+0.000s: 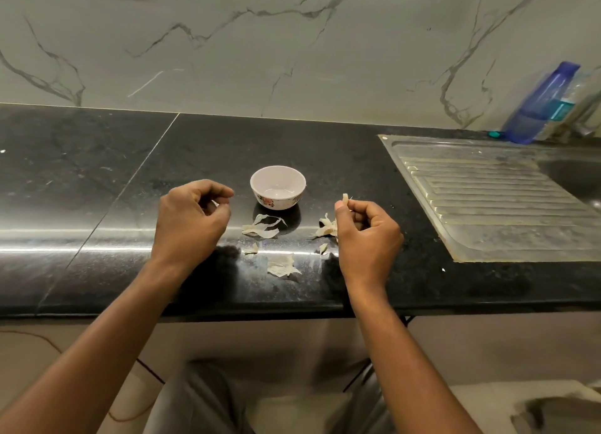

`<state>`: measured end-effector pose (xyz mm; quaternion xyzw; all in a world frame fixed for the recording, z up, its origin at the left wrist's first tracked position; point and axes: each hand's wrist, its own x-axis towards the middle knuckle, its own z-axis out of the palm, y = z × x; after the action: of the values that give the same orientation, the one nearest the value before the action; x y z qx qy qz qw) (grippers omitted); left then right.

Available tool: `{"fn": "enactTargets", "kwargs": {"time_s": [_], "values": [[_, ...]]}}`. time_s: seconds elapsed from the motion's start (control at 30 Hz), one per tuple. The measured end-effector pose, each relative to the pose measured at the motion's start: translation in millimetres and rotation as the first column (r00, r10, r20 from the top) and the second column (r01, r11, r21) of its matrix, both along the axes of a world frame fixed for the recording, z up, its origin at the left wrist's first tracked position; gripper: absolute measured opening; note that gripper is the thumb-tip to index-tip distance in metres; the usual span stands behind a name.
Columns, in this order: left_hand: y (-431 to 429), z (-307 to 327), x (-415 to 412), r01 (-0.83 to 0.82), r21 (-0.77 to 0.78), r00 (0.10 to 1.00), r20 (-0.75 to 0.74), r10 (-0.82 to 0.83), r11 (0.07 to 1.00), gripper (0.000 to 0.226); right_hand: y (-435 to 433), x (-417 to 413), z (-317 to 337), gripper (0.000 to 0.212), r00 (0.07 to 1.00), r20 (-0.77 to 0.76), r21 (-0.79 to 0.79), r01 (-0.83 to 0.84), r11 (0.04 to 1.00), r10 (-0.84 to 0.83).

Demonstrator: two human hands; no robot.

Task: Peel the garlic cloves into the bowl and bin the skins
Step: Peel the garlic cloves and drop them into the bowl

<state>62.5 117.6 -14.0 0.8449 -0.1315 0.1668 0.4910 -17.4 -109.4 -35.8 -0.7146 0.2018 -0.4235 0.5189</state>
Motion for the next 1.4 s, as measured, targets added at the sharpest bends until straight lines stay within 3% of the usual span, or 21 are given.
{"fn": "enactTargets", "kwargs": {"time_s": [0.23, 0.37, 0.5, 0.67, 0.83, 1.17, 1.4], "values": [[-56.7, 18.8, -2.3, 0.378, -0.075, 0.926, 0.014, -0.378, 0.923, 0.012, -16.4, -1.5, 12.6, 0.006, 0.989, 0.088, 0.042, -0.127, 0.991, 0.123], [-83.4, 29.4, 12.7, 0.544, -0.074, 0.839, 0.041, -0.542, 0.836, 0.02, -53.4, 15.5, 41.1, 0.006, 0.927, -0.095, -0.042, -0.367, 0.929, 0.362], [-94.3, 44.2, 36.5, 0.676, -0.039, 0.737, 0.031, -0.675, 0.736, 0.026, -87.2, 41.2, 65.8, 0.009, 0.76, -0.313, -0.181, -0.637, 0.749, 0.57], [-96.8, 46.5, 67.3, 0.68, 0.016, 0.731, 0.065, -0.68, 0.733, 0.017, -105.6, 74.3, 78.4, 0.015, 0.568, -0.421, -0.159, -0.814, 0.559, 0.707], [-100.0, 29.9, 78.8, 0.661, -0.073, 0.75, 0.054, -0.659, 0.746, 0.017, -113.6, 99.5, 72.3, 0.016, 0.462, -0.412, -0.101, -0.88, 0.465, 0.785], [-101.2, 21.3, 84.2, 0.715, -0.082, 0.688, -0.088, -0.72, 0.694, 0.016, -122.0, 107.6, 53.2, 0.015, 0.363, -0.417, -0.053, -0.925, 0.377, 0.833], [-99.6, 20.4, 82.9, 0.718, -0.086, 0.684, -0.093, -0.723, 0.691, 0.015, -120.6, 103.6, 52.1, 0.02, 0.385, -0.391, -0.053, -0.916, 0.397, 0.836]]}}
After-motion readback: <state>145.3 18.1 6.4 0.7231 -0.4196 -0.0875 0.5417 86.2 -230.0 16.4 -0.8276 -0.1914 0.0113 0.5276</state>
